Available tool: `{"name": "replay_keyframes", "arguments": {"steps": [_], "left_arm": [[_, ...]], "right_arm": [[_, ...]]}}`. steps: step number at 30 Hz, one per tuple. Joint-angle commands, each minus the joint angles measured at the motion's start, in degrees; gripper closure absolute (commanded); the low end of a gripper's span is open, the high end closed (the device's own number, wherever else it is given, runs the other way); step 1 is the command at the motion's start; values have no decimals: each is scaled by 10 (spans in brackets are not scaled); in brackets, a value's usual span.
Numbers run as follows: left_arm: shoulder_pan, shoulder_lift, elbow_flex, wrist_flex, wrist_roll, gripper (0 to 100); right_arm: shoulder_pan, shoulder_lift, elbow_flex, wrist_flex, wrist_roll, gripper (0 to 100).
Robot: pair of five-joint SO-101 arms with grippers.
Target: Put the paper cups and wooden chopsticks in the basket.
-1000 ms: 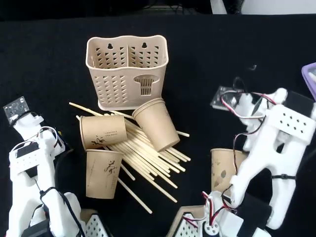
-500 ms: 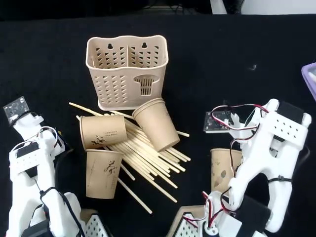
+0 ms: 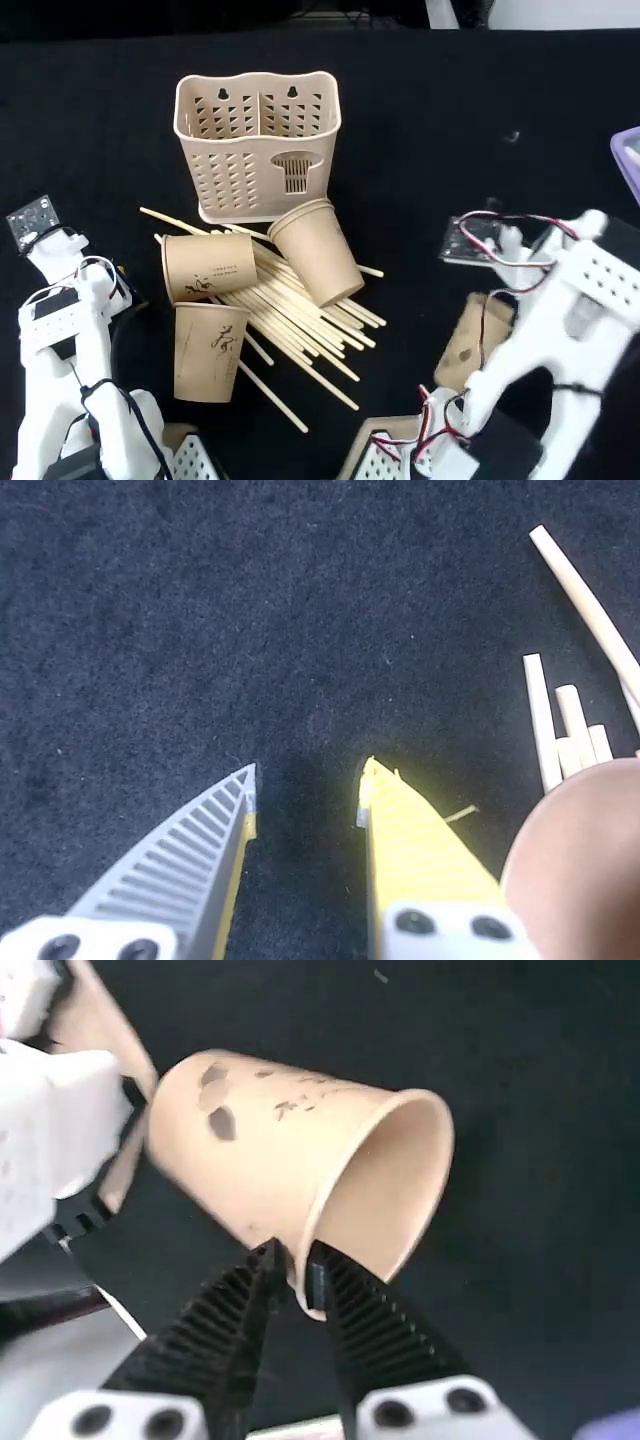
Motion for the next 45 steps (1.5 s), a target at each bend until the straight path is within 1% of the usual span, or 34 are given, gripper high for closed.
{"name": "replay_keyframes", "arguments": {"steps": [1,3,6,10,12,14,19,20,22,26,28,30,31,34,36,39,40,42,45], "left_arm": [[-6,-15,-5,-10,7,830],[-6,-15,-5,-10,7,830],[-6,-15,-5,-10,7,830],[-7,-15,-5,-10,7,830],[-7,-15,-5,-10,7,830],[-7,-15,-5,-10,7,830],[-7,-15,-5,-10,7,830],[-7,-15,-5,-10,7,830],[-7,-15,-5,-10,7,830],[-7,-15,-5,-10,7,830],[-7,-15,-5,-10,7,830],[-6,-15,-5,-10,7,830],[-6,-15,-5,-10,7,830],[-5,-15,-5,-10,7,830],[-5,-15,-5,-10,7,830],[-5,-14,-5,-10,7,830],[-5,-14,-5,-10,7,830],[-5,-13,-5,-10,7,830],[-5,-13,-5,-10,7,830]], "right_arm": [[38,-63,-38,16,-34,987],[35,-81,-32,15,-70,987],[-4,-98,11,-7,-145,987],[-66,-105,114,-119,-280,984],[-85,-109,157,-173,-324,982],[-94,-116,176,-193,-343,982],[-98,-153,177,-171,-354,941],[-98,-159,180,-171,-354,946],[-98,-167,180,-171,-354,989],[-92,-194,145,-167,-360,988],[-93,-225,93,-167,-389,988],[-105,-258,36,-170,-435,988],[-128,-271,11,-172,-461,988],[-228,-296,-46,-174,-545,988],[-305,-297,-97,-203,-608,988],[-402,-283,-179,-259,-705,987],[-440,-275,-202,-270,-727,987],[-512,-252,-238,-281,-755,987],[-585,-188,-266,-295,-762,987]]}}
